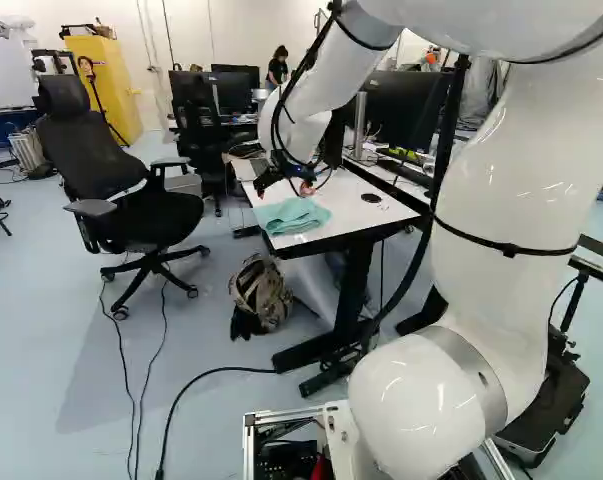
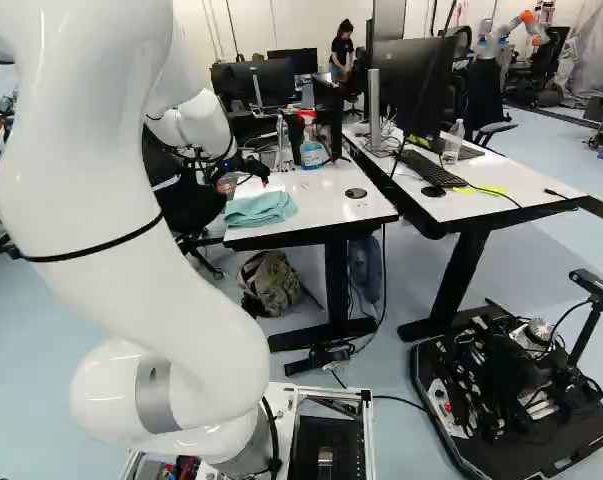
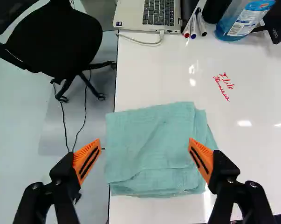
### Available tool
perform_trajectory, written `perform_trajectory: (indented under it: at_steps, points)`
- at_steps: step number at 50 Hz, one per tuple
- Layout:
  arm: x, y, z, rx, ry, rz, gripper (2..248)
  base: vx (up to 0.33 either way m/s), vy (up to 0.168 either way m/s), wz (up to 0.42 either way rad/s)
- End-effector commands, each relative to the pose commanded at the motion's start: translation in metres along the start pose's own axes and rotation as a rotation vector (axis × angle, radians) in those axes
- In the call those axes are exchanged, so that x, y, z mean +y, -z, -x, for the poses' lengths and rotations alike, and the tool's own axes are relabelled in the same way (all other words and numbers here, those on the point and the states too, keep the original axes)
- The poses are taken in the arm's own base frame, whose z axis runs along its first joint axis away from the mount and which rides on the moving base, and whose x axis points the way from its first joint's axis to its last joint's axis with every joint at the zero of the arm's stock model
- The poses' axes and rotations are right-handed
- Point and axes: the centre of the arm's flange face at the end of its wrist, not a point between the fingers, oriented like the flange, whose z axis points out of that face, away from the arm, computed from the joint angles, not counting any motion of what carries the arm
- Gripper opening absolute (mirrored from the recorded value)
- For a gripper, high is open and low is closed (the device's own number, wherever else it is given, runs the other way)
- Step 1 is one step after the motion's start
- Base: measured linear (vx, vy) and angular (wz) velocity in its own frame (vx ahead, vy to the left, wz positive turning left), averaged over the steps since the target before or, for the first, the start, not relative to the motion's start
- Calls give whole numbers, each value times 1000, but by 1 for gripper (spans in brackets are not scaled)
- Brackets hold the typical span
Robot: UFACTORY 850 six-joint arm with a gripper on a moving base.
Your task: Clean the table with the green towel
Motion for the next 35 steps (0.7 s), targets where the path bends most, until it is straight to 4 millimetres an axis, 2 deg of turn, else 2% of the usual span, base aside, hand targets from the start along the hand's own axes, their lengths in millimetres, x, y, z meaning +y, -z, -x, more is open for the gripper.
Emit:
perform_trajectory:
  at_steps: [35]
  points:
    - [0, -44, 13, -79, 0, 0, 247, 0, 0, 0]
